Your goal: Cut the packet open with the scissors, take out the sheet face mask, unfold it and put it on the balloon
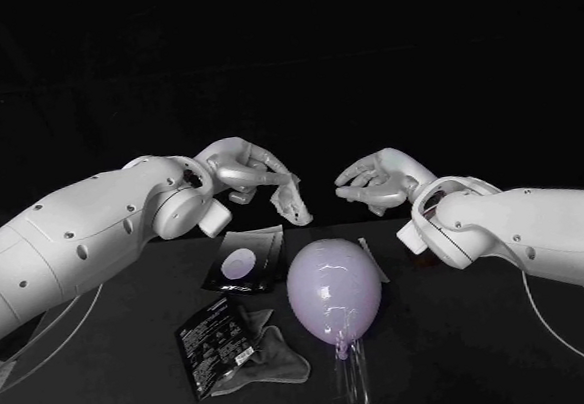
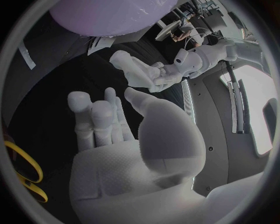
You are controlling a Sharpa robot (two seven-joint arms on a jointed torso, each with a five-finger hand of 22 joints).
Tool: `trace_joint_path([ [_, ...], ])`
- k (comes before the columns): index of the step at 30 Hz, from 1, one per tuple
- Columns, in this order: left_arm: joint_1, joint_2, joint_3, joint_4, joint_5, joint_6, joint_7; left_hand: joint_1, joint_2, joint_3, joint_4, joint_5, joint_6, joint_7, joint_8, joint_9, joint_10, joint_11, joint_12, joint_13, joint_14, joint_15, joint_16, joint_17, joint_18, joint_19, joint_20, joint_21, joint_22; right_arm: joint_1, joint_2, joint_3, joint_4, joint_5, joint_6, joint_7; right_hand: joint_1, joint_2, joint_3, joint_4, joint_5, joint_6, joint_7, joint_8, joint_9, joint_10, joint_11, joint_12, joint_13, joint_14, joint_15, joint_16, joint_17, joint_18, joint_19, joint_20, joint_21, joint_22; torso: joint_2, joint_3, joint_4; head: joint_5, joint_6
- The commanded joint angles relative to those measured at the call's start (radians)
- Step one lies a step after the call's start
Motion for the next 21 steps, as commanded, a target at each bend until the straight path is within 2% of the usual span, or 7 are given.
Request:
trace_joint_path([
  [1, 0.006, -0.007, 0.002, 0.014, -0.023, 0.116, 0.145, 0.001, 0.013, 0.01, -0.002, 0.005, -0.009, 0.0, 0.006, 0.089, 0.017, -0.017, 0.0, 0.002, 0.102, -0.006, 0.006, 0.252, -0.005, -0.007, 0.001, -0.003, -0.003, -0.001, 0.007, 0.0, -0.024, 0.17, 0.138, 0.072, 0.01, -0.012, 0.004, 0.007, 0.004, -0.009, 0.015, -0.02, -0.003, -0.005, 0.019, -0.115, -0.126, 0.028, 0.011, 0.019, 0.011, 0.0, 0.042, 0.006, 0.029, 0.001, 0.001, -0.0007, -0.0003, -0.003, 0.002],
  [3, 0.008, -0.01, 0.002, 0.018, -0.028, 0.131, 0.165, 0.0, 0.014, 0.01, -0.003, 0.005, -0.011, 0.0, 0.007, 0.09, 0.016, -0.017, 0.0, 0.001, 0.102, -0.005, 0.005, 0.25, -0.004, -0.009, 0.001, -0.004, -0.006, -0.001, 0.009, 0.0, -0.034, 0.186, 0.167, 0.08, 0.012, -0.014, 0.003, 0.006, 0.004, -0.01, 0.014, -0.024, -0.004, -0.01, 0.02, -0.129, -0.142, 0.033, 0.011, 0.027, 0.018, -0.002, 0.05, 0.007, 0.04, 0.004, 0.0, -0.0004, -0.0005, -0.004, 0.003],
  [4, 0.011, -0.012, 0.002, 0.022, -0.033, 0.144, 0.18, -0.001, 0.014, 0.011, -0.003, 0.005, -0.012, 0.0, 0.007, 0.091, 0.015, -0.017, 0.0, 0.001, 0.101, -0.005, 0.005, 0.248, -0.003, -0.012, 0.001, -0.006, -0.009, -0.001, 0.011, 0.0, -0.04, 0.196, 0.192, 0.088, 0.018, -0.018, -0.003, 0.004, 0.003, -0.021, 0.015, -0.034, -0.006, -0.028, 0.025, -0.163, -0.179, 0.055, 0.014, 0.057, 0.043, -0.01, 0.079, 0.008, 0.082, 0.019, 0.0, 0.0001, -0.0005, -0.005, 0.003],
  [9, 0.024, -0.021, 0.002, 0.033, -0.063, 0.187, 0.227, -0.003, 0.016, 0.011, -0.005, 0.005, -0.015, 0.0, 0.008, 0.094, 0.014, -0.017, 0.0, 0.004, 0.1, -0.005, 0.005, 0.245, -0.002, -0.017, 0.002, -0.008, -0.015, -0.001, 0.017, 0.0, -0.06, 0.217, 0.284, 0.114, 0.031, -0.029, -0.029, -0.004, 0.001, -0.051, 0.017, -0.059, -0.014, -0.062, 0.032, -0.217, -0.245, 0.065, 0.02, 0.071, 0.05, -0.013, 0.097, 0.012, 0.1, 0.024, 0.0, 0.0011, -0.0016, -0.006, 0.005],
  [13, 0.037, -0.03, 0.002, 0.045, -0.092, 0.214, 0.254, -0.007, 0.019, 0.008, -0.005, 0.005, -0.018, 0.0, 0.011, 0.097, 0.012, -0.016, 0.001, 0.005, 0.097, -0.004, 0.004, 0.238, -0.001, -0.022, 0.003, -0.011, -0.02, -0.002, 0.018, 0.0, -0.065, 0.228, 0.365, 0.131, 0.04, -0.044, -0.09, -0.013, 0.0, -0.126, 0.026, -0.105, -0.029, -0.148, 0.044, -0.28, -0.316, 0.052, 0.028, 0.064, 0.034, -0.008, 0.084, 0.02, 0.065, 0.01, -0.001, 0.0019, -0.001, -0.008, 0.006],
  [18, 0.047, -0.041, 0.002, 0.062, -0.123, 0.233, 0.273, -0.009, 0.023, 0.006, -0.006, 0.005, -0.021, 0.0, 0.012, 0.1, 0.01, -0.016, 0.001, 0.006, 0.096, -0.004, 0.004, 0.235, -0.001, -0.025, 0.004, -0.012, -0.022, -0.002, 0.003, 0.001, -0.043, 0.308, 0.467, 0.147, 0.036, -0.048, -0.153, -0.011, -0.002, -0.224, 0.023, -0.142, -0.058, -0.239, 0.047, -0.282, -0.372, 0.054, 0.008, 0.078, 0.04, -0.007, 0.089, 0.007, 0.07, 0.012, -0.002, 0.0022, 0.0, -0.017, 0.008],
  [21, 0.05, -0.044, 0.002, 0.071, -0.135, 0.24, 0.277, -0.009, 0.023, 0.006, -0.006, 0.005, -0.021, 0.0, 0.012, 0.1, 0.01, -0.016, 0.001, 0.006, 0.096, -0.004, 0.004, 0.235, -0.001, -0.025, 0.004, -0.012, -0.022, -0.001, -0.01, 0.001, -0.027, 0.364, 0.514, 0.152, 0.04, -0.042, -0.173, -0.01, -0.002, -0.24, 0.022, -0.147, -0.062, -0.253, 0.047, -0.279, -0.388, 0.059, 0.005, 0.087, 0.046, -0.009, 0.095, 0.002, 0.078, 0.015, -0.002, 0.001, -0.0008, -0.018, 0.009],
])
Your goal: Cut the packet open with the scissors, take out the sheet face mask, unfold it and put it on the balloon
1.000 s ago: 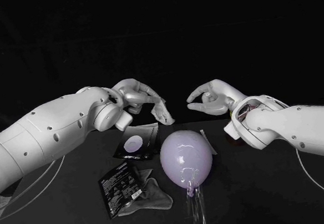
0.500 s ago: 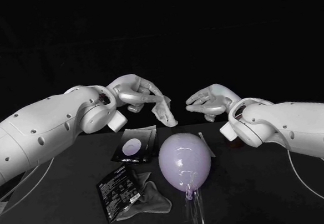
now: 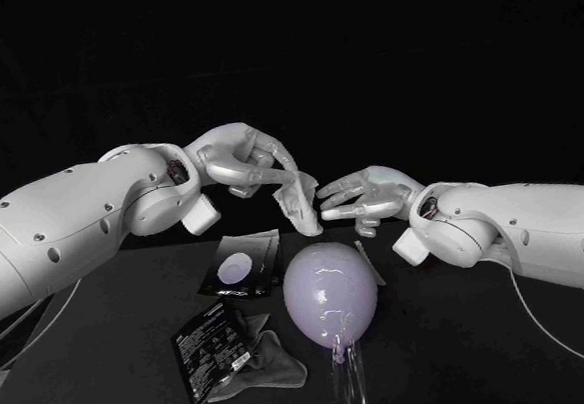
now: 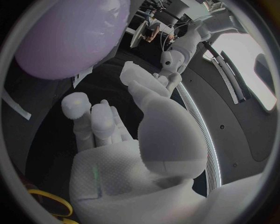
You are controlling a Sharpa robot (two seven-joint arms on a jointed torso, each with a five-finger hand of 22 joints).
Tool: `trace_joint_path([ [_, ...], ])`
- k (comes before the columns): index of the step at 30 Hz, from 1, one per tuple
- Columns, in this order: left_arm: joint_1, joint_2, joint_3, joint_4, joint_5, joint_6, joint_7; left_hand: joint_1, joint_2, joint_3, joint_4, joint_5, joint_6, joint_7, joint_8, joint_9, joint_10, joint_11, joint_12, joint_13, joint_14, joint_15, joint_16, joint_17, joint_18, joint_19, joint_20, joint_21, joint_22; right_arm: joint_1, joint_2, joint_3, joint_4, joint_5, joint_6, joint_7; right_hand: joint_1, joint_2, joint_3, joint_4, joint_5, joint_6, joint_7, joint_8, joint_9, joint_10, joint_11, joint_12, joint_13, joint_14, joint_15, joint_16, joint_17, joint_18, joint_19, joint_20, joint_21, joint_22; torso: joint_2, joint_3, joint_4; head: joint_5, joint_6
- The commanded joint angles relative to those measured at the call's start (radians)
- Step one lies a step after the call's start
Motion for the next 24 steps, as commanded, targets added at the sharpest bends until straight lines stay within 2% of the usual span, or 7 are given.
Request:
trace_joint_path([
  [1, 0.004, -0.003, 0.001, 0.014, -0.047, 0.055, 0.053, 0.002, 0.009, 0.001, -0.003, 0.004, -0.008, 0.001, 0.005, 0.077, 0.0, -0.007, 0.004, 0.002, 0.094, -0.005, 0.005, 0.233, 0.0, -0.007, 0.002, -0.005, -0.002, 0.001, -0.013, 0.001, 0.018, 0.133, 0.162, 0.046, 0.003, 0.002, -0.023, 0.001, -0.002, -0.018, 0.009, -0.006, -0.004, -0.012, 0.001, 0.001, -0.016, 0.005, -0.008, 0.017, 0.013, -0.011, 0.01, -0.008, 0.02, 0.01, -0.001, -0.0015, -0.0012, -0.003, 0.002],
  [3, 0.005, -0.005, 0.001, 0.02, -0.054, 0.057, 0.053, 0.002, 0.009, 0.001, -0.003, 0.004, -0.008, 0.001, 0.005, 0.077, 0.0, -0.007, 0.004, 0.002, 0.094, -0.005, 0.005, 0.233, 0.0, -0.007, 0.002, -0.005, -0.002, 0.001, -0.021, 0.001, 0.029, 0.167, 0.183, 0.047, 0.003, 0.005, -0.031, 0.002, -0.002, -0.017, 0.009, -0.006, -0.003, -0.012, 0.0, 0.002, -0.021, 0.007, -0.009, 0.02, 0.015, -0.012, 0.013, -0.009, 0.026, 0.012, -0.001, -0.0016, -0.0019, -0.003, 0.001],
  [7, 0.005, -0.011, 0.001, 0.03, -0.065, 0.06, 0.05, 0.002, 0.01, 0.001, -0.004, 0.004, -0.008, 0.0, 0.006, 0.078, -0.001, -0.008, 0.004, 0.003, 0.094, -0.005, 0.005, 0.232, 0.0, -0.007, 0.002, -0.005, -0.001, 0.004, -0.034, 0.002, 0.051, 0.219, 0.198, 0.053, -0.002, 0.02, -0.061, 0.011, -0.002, 0.003, 0.019, 0.001, 0.006, 0.003, 0.007, 0.007, -0.036, 0.017, 0.008, 0.034, 0.023, -0.018, 0.026, -0.001, 0.045, 0.02, -0.001, -0.0003, 0.0002, -0.004, 0.002],
  [10, 0.006, -0.013, 0.001, 0.033, -0.069, 0.062, 0.047, 0.002, 0.011, 0.001, -0.005, 0.004, -0.009, 0.0, 0.006, 0.079, -0.001, -0.008, 0.005, 0.003, 0.094, -0.005, 0.005, 0.233, -0.001, -0.007, 0.002, -0.005, 0.0, 0.006, -0.04, 0.003, 0.064, 0.238, 0.184, 0.062, -0.005, 0.034, -0.085, 0.02, -0.001, 0.039, 0.029, 0.012, 0.02, 0.026, 0.014, 0.012, -0.048, 0.027, 0.026, 0.052, 0.037, -0.024, 0.041, 0.012, 0.072, 0.031, -0.001, 0.0002, -0.0003, -0.005, 0.003],
  [13, 0.006, -0.016, 0.001, 0.037, -0.073, 0.063, 0.044, 0.002, 0.011, 0.001, -0.005, 0.004, -0.009, 0.0, 0.006, 0.079, -0.001, -0.008, 0.005, 0.003, 0.094, -0.005, 0.005, 0.233, -0.001, -0.007, 0.002, -0.005, 0.0, 0.007, -0.045, 0.003, 0.079, 0.246, 0.15, 0.074, -0.02, 0.048, -0.111, 0.037, -0.001, 0.09, 0.035, 0.03, 0.036, 0.065, 0.019, 0.023, -0.056, 0.035, 0.034, 0.069, 0.048, -0.026, 0.052, 0.02, 0.094, 0.04, -0.001, -0.001, -0.0008, -0.005, 0.003],
  [17, 0.006, -0.018, 0.0, 0.041, -0.075, 0.065, 0.041, 0.002, 0.011, 0.001, -0.005, 0.004, -0.009, 0.0, 0.006, 0.079, -0.001, -0.008, 0.005, 0.003, 0.094, -0.005, 0.005, 0.234, -0.001, -0.005, 0.002, -0.004, 0.002, 0.008, -0.05, 0.004, 0.094, 0.244, 0.116, 0.082, -0.036, 0.063, -0.14, 0.056, 0.0, 0.136, 0.037, 0.051, 0.043, 0.125, 0.016, 0.044, -0.062, 0.043, 0.032, 0.085, 0.058, -0.026, 0.061, 0.023, 0.114, 0.05, -0.001, -0.0015, 0.0, -0.005, 0.002],
  [24, 0.006, -0.018, 0.0, 0.046, -0.075, 0.068, 0.035, 0.002, 0.011, 0.001, -0.006, 0.004, -0.009, 0.001, 0.006, 0.079, 0.0, -0.008, 0.005, 0.005, 0.094, -0.005, 0.005, 0.234, -0.001, -0.006, 0.002, -0.004, 0.001, 0.008, -0.047, 0.004, 0.114, 0.207, 0.093, 0.079, -0.023, 0.083, -0.171, 0.059, 0.002, 0.197, 0.025, 0.071, 0.047, 0.195, 0.002, 0.063, -0.073, 0.054, 0.021, 0.104, 0.069, -0.031, 0.077, 0.017, 0.153, 0.067, 0.0, -0.0023, 0.0, -0.005, 0.001],
])
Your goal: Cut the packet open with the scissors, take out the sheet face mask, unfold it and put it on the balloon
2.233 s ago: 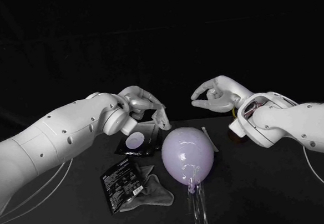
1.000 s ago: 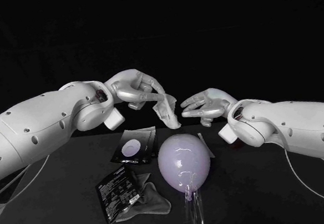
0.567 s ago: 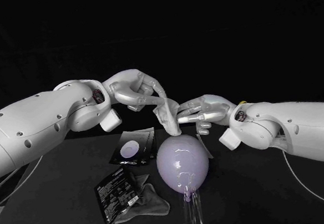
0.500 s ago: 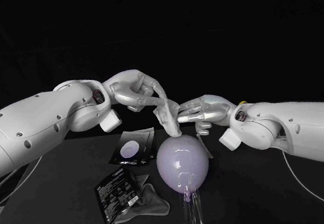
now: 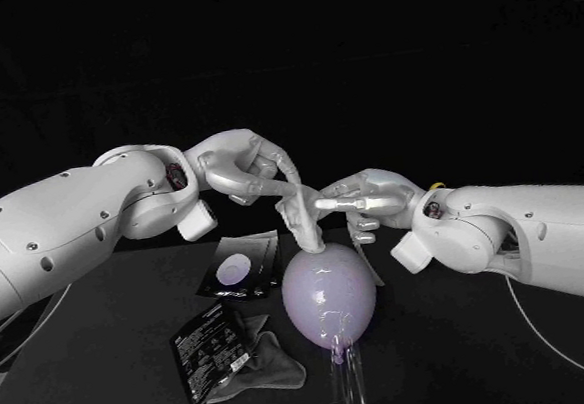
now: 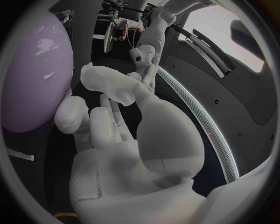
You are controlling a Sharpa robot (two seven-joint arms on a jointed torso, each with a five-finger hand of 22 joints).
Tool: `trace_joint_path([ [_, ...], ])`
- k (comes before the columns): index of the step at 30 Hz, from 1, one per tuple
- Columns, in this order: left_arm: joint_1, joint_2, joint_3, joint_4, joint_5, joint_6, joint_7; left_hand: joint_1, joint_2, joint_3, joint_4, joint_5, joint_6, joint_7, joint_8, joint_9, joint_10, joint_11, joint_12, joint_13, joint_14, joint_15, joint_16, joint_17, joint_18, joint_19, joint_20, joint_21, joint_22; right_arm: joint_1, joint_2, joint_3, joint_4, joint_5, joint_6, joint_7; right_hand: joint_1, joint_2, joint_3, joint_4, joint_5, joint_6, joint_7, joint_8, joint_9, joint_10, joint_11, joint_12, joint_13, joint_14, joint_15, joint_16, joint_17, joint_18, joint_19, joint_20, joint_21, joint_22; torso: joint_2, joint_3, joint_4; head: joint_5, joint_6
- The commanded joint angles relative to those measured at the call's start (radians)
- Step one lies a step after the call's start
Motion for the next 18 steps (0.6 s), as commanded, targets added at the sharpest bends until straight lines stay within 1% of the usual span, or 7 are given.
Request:
trace_joint_path([
  [1, 0.002, 0.002, 0.001, 0.004, -0.003, 0.019, 0.006, -0.001, 0.008, 0.001, -0.006, 0.004, -0.004, 0.002, 0.004, 0.075, -0.002, -0.006, 0.005, 0.001, 0.094, -0.006, 0.003, 0.232, -0.001, -0.007, 0.002, -0.004, 0.0, 0.001, 0.007, 0.001, 0.006, -0.02, -0.023, 0.019, 0.01, 0.018, -0.013, 0.001, 0.002, 0.028, -0.004, 0.008, 0.001, 0.031, -0.006, 0.009, -0.005, 0.013, -0.005, 0.014, 0.009, -0.016, 0.016, -0.003, 0.023, 0.052, 0.0, -0.0005, 0.0, 0.0, -0.002],
  [4, 0.002, 0.002, 0.001, 0.005, -0.003, 0.02, 0.005, -0.001, 0.008, 0.001, -0.006, 0.004, -0.004, 0.002, 0.004, 0.075, -0.002, -0.006, 0.005, 0.001, 0.094, -0.006, 0.003, 0.232, -0.001, -0.007, 0.002, -0.004, 0.0, 0.001, 0.017, 0.001, 0.003, -0.042, -0.036, 0.012, 0.016, 0.023, -0.016, -0.001, 0.001, 0.036, -0.006, 0.008, 0.0, 0.04, -0.008, 0.009, -0.008, 0.015, -0.007, 0.017, 0.011, -0.017, 0.019, -0.005, 0.031, 0.055, 0.0, -0.0004, 0.0005, 0.0, -0.002],
  [8, 0.002, 0.003, 0.001, 0.006, 0.0, 0.019, 0.004, -0.001, 0.008, 0.001, -0.006, 0.004, -0.004, 0.002, 0.004, 0.075, -0.002, -0.006, 0.005, 0.001, 0.094, -0.006, 0.003, 0.232, -0.001, -0.007, 0.002, -0.004, 0.0, 0.001, 0.031, 0.0, -0.005, -0.079, -0.06, 0.0, 0.019, 0.023, -0.018, -0.003, 0.001, 0.037, -0.005, 0.007, -0.001, 0.041, -0.008, 0.008, -0.009, 0.016, -0.007, 0.018, 0.011, -0.017, 0.02, -0.005, 0.031, 0.056, 0.001, -0.0006, 0.0007, -0.001, -0.002],
  [13, 0.002, 0.003, 0.001, 0.005, 0.007, 0.016, 0.003, -0.001, 0.008, 0.001, -0.006, 0.004, -0.004, 0.002, 0.004, 0.076, -0.001, -0.006, 0.006, 0.003, 0.094, -0.005, 0.003, 0.233, -0.001, -0.006, 0.002, -0.004, 0.001, 0.0, 0.038, 0.0, -0.01, -0.123, -0.084, -0.011, 0.043, 0.026, -0.02, -0.018, 0.0, 0.043, -0.006, 0.003, -0.005, 0.049, -0.009, 0.004, -0.016, 0.017, -0.008, 0.018, 0.008, -0.017, 0.02, -0.007, 0.033, 0.057, 0.001, -0.0012, -0.0003, -0.001, -0.003],
  [17, 0.002, 0.002, 0.001, 0.005, 0.013, 0.015, 0.003, -0.001, 0.008, 0.001, -0.006, 0.004, -0.004, 0.002, 0.004, 0.076, -0.001, -0.006, 0.006, 0.003, 0.094, -0.005, 0.003, 0.233, -0.001, -0.006, 0.002, -0.004, 0.001, -0.001, 0.042, 0.0, -0.012, -0.155, -0.093, -0.021, 0.071, 0.04, -0.01, -0.034, -0.001, 0.058, -0.01, 0.004, -0.007, 0.067, -0.014, 0.005, -0.021, 0.021, -0.012, 0.025, 0.013, -0.02, 0.026, -0.01, 0.049, 0.064, 0.0, -0.0012, -0.0003, 0.0, -0.003],
  [18, 0.002, 0.002, 0.001, 0.005, 0.014, 0.015, 0.002, -0.001, 0.008, 0.001, -0.006, 0.004, -0.004, 0.002, 0.004, 0.076, -0.001, -0.006, 0.006, 0.003, 0.094, -0.005, 0.003, 0.233, -0.001, -0.006, 0.002, -0.004, 0.001, -0.002, 0.043, 0.0, -0.012, -0.163, -0.094, -0.023, 0.075, 0.041, -0.008, -0.036, -0.001, 0.061, -0.011, 0.004, -0.008, 0.07, -0.014, 0.004, -0.022, 0.021, -0.013, 0.026, 0.013, -0.02, 0.027, -0.01, 0.051, 0.065, -0.001, -0.0007, -0.0005, 0.0, -0.003],
])
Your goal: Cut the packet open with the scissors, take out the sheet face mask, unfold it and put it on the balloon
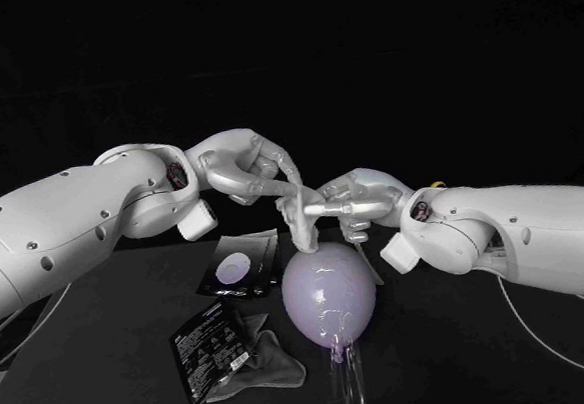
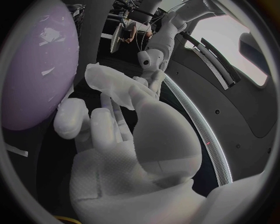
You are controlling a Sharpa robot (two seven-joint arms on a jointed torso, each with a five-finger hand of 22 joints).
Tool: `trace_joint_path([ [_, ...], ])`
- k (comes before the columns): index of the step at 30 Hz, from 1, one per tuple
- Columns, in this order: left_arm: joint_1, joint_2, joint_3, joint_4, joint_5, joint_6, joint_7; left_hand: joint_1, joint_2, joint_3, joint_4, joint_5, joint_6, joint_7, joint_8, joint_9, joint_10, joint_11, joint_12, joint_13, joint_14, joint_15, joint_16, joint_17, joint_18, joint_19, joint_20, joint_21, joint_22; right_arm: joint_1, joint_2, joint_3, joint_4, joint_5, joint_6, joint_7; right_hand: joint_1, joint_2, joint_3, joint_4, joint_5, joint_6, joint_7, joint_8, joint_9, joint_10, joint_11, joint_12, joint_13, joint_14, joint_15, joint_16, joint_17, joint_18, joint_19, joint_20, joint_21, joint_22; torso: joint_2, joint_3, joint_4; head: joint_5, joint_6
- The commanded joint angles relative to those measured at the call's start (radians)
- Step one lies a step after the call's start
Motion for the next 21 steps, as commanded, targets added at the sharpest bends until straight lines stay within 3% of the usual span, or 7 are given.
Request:
trace_joint_path([
  [1, 0.002, 0.001, 0.001, 0.002, 0.017, 0.01, 0.005, -0.001, 0.009, 0.002, -0.005, 0.005, -0.002, 0.004, 0.004, 0.075, -0.001, -0.006, 0.007, 0.0, 0.094, -0.006, 0.003, 0.233, -0.001, -0.006, 0.002, -0.004, 0.001, -0.002, 0.004, 0.0, 0.0, -0.076, -0.025, -0.013, 0.012, 0.002, 0.002, -0.011, -0.001, 0.012, -0.003, 0.0, -0.002, 0.012, 0.001, -0.001, -0.002, 0.008, 0.001, 0.005, 0.002, -0.014, 0.008, -0.001, 0.007, 0.067, -0.002, 0.0003, -0.0005, 0.001, 0.0],
  [11, 0.002, 0.001, 0.001, 0.0, 0.022, 0.01, 0.001, -0.001, 0.009, 0.002, -0.005, 0.005, -0.003, 0.004, 0.004, 0.076, -0.001, -0.006, 0.007, 0.0, 0.094, -0.005, 0.003, 0.233, -0.001, -0.006, 0.002, -0.004, 0.001, -0.005, 0.009, 0.0, -0.004, -0.1, -0.03, -0.02, 0.055, 0.049, 0.07, -0.028, -0.001, 0.055, -0.022, 0.005, -0.007, 0.062, -0.017, -0.001, -0.014, 0.025, -0.014, 0.034, 0.034, -0.027, 0.035, -0.013, 0.078, 0.096, 0.0, 0.0011, -0.0006, 0.0, 0.001],
  [21, 0.002, -0.001, 0.001, -0.003, 0.023, 0.007, -0.002, -0.001, 0.009, 0.002, -0.005, 0.005, -0.003, 0.004, 0.005, 0.076, -0.001, -0.006, 0.007, 0.0, 0.094, -0.005, 0.003, 0.232, -0.001, -0.006, 0.002, -0.004, 0.001, -0.007, 0.008, -0.001, -0.006, -0.103, -0.032, -0.02, 0.074, 0.071, 0.18, -0.045, -0.001, 0.097, -0.04, 0.013, -0.01, 0.113, -0.034, -0.014, -0.03, 0.032, -0.029, 0.045, 0.043, -0.033, 0.048, -0.027, 0.115, 0.114, 0.0, 0.002, -0.0007, 0.0, 0.001],
])
